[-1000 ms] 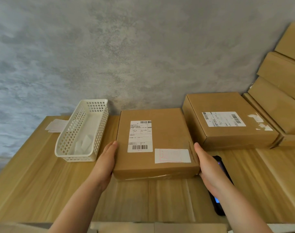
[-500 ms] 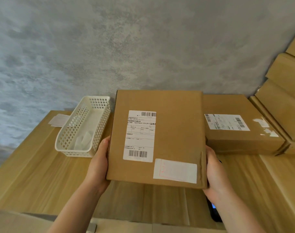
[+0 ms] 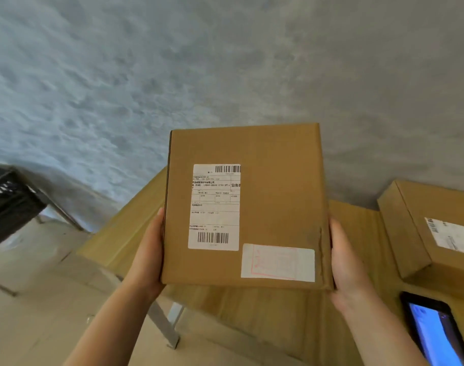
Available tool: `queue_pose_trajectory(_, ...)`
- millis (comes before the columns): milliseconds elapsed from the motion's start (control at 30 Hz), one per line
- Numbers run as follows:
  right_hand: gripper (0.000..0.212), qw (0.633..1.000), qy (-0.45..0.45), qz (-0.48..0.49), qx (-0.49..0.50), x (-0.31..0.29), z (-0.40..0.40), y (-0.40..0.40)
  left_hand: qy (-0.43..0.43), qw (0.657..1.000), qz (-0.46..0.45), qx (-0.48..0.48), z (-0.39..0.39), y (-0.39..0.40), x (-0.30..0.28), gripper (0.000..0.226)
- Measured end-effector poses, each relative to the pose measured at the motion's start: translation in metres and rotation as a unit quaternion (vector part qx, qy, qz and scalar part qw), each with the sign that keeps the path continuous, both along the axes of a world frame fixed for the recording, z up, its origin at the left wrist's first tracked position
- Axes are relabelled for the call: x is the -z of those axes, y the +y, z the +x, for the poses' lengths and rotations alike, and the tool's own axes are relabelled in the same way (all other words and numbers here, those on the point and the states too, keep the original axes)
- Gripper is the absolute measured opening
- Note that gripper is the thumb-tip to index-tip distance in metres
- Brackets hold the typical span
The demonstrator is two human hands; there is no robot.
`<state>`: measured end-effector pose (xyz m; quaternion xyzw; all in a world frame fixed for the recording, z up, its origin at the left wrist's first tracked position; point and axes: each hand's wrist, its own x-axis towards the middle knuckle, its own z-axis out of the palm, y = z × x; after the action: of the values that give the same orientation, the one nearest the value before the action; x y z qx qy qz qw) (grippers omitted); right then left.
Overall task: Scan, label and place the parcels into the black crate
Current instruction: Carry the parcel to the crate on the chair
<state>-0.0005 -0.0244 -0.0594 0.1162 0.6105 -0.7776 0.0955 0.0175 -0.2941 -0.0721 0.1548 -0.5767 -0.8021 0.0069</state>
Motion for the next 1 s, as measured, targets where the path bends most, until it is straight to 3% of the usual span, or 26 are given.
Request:
queue_pose_trajectory(300, 0.049, 0.986, 0.032, 0.025, -0.159, 0.001, 0.002, -0.233, -0.016, 0.987, -0.003, -0.161, 0.078, -0.216, 0.016, 0.051)
queue_pose_trajectory(633, 0.051, 0.939, -0.056, 0.079, -0.331, 0.058, 0.007, -0.488, -0.097, 0.936, 0.038, -0.336, 0.17, -0.412, 0.06, 0.051)
queue_pose_trajectory(800, 0.054, 0.909, -0.089, 0.102, -0.394, 0.09, -0.017, -0.588, -0.142, 0.908, 0.053, -0.391, 0.172, -0.483, 0.083, 0.051)
queue_pose_trajectory(1000, 0.056, 0.894, -0.141, 0.106, -0.413, 0.13, -0.079, -0.698, -0.193, 0.887, 0.075, -0.412, 0.122, -0.576, 0.108, 0.05)
